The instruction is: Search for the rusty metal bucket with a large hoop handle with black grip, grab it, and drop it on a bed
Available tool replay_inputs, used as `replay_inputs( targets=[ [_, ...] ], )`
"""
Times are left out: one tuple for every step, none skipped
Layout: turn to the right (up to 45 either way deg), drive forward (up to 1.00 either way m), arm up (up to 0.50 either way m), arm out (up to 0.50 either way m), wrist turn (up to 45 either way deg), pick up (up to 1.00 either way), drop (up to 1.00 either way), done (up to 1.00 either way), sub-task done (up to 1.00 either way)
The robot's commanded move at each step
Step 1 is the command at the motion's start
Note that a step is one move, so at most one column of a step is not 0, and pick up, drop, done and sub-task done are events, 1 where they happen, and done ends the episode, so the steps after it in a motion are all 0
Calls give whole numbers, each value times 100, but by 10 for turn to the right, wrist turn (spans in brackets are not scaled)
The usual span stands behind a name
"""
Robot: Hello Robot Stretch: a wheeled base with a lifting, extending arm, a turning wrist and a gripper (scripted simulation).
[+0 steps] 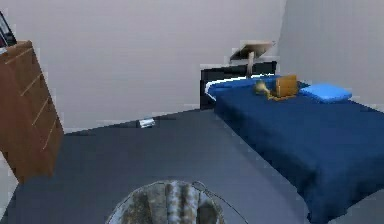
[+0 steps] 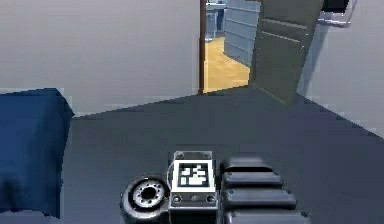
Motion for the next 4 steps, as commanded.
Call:
replay_inputs(
  targets=[
    [0,100,0,0,0,0,0,0,0],
    [-60,0,0,0,0,0,0,0,0],
    [0,85,0,0,0,0,0,0,0],
    [450,0,0,0,0,0,0,0,0]
  ],
)
